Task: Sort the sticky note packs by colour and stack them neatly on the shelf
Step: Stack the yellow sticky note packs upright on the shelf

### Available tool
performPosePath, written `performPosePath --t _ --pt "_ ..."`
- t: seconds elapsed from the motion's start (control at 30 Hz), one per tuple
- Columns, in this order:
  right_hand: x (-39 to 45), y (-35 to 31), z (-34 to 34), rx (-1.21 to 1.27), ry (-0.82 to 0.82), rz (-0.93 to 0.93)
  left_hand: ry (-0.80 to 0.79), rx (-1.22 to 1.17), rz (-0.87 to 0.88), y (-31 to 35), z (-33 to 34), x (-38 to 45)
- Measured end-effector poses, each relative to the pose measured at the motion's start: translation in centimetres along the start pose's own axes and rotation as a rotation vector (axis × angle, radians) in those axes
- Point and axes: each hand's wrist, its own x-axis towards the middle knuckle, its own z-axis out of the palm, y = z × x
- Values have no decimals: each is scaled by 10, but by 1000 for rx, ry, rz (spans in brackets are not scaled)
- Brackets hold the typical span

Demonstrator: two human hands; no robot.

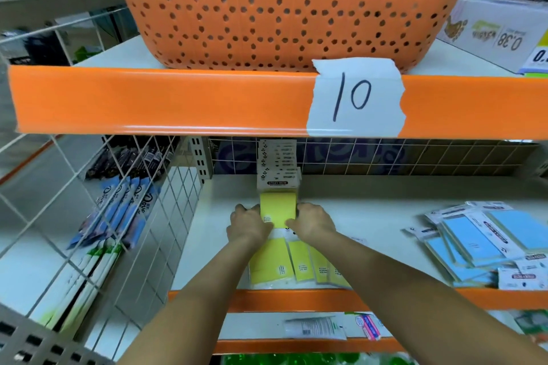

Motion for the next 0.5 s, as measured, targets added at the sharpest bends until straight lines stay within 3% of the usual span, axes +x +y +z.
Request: performPosePath --t 0.5 --pt "1 6 -8 69 -14 -23 -41 -109 11 -9 -7 6"
